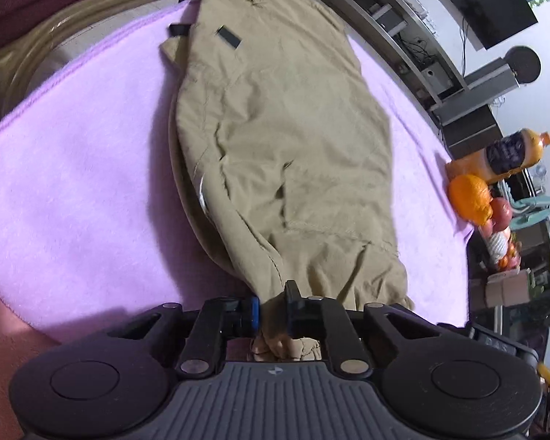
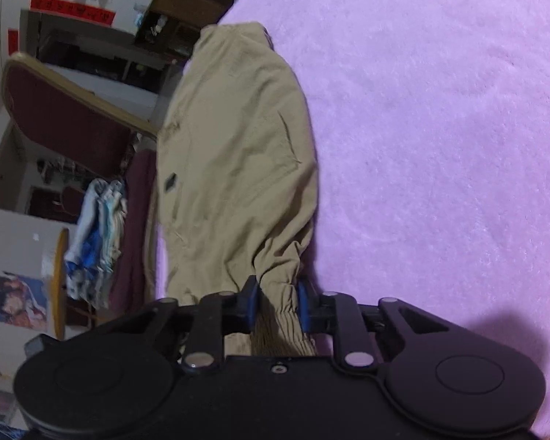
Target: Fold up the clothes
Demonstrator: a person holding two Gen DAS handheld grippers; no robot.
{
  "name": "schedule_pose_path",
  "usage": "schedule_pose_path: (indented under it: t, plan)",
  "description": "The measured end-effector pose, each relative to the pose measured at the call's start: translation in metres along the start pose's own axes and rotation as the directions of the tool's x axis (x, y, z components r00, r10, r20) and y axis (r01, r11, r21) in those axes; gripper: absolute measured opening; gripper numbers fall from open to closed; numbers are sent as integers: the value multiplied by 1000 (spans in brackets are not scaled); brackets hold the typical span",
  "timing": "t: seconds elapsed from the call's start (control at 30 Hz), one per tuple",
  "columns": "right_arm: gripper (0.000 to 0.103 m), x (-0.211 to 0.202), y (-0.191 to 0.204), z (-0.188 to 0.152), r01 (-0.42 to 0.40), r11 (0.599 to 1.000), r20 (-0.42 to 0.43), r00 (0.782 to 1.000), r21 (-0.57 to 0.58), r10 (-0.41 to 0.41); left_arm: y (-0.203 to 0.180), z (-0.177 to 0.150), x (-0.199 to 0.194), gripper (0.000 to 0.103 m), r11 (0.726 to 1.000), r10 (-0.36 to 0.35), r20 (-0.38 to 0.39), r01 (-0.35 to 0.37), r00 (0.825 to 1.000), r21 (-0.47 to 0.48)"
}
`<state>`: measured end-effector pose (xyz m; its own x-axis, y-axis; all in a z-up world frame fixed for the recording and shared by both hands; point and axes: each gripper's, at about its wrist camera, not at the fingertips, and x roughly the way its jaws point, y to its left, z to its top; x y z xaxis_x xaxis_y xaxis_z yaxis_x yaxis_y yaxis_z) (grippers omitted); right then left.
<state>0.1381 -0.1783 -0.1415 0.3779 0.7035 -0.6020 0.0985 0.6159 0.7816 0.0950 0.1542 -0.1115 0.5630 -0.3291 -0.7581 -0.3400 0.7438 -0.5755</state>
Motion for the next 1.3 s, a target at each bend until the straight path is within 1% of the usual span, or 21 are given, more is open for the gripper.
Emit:
schedule_pose_path:
  t: [0.1,0.2,0.33,0.4,0.47,0.6,0.73,0.8,0.97,1.03,1.17,1.27,1.3]
  plan:
    - [20,-28,13,2,-16,1000,29,999,-9,16,-14,3,-16,10,999,-43,19,44,999,-24]
    - [19,-56,26,3,-31,999,57,998,-18,32,-27,-3,-36,10,994,-105,22,105,994,-27]
    - [20,-91,29,-8,-23,1000,64,998,-17,24,-33,-26,-46,10,989,-145,-26,144,989,-28]
    - [20,-100,20,-19,-10,1000,55,998,9,9,-27,-39,-41,10,987,-148,-65,144,987,-67]
    - [20,-102,8,-29,12,999,39,999,48,-14,-20,-50,-33,10,987,-135,-103,125,986,-98]
    - [20,-95,-4,-41,83,994,-4,997,69,-83,-12,-62,-26,10,988,-115,-149,97,982,-120]
    - [22,-83,-6,-37,189,979,-54,981,76,-186,-12,-55,-16,9,985,-109,-187,81,976,-153]
    - [22,-79,1,-32,219,974,-66,974,62,-215,-14,-49,-12,9,982,-106,-208,69,972,-177]
    - [23,-71,23,-20,282,959,-87,956,18,-280,-20,-36,-22,9,956,-178,-212,117,961,-270]
    - [24,-77,33,-12,278,961,-79,958,7,-276,-20,-29,-26,9,944,-208,-213,139,955,-301]
    - [25,-76,55,10,262,965,-73,963,13,-260,-19,-14,-26,9,922,-236,-219,147,947,-357]
    - [26,-67,68,29,250,968,-65,966,12,-249,-22,3,-24,13,925,-233,-222,145,947,-352]
    - [25,-62,73,36,244,970,-63,968,14,-242,-24,11,-24,17,931,-224,-223,140,949,-337]
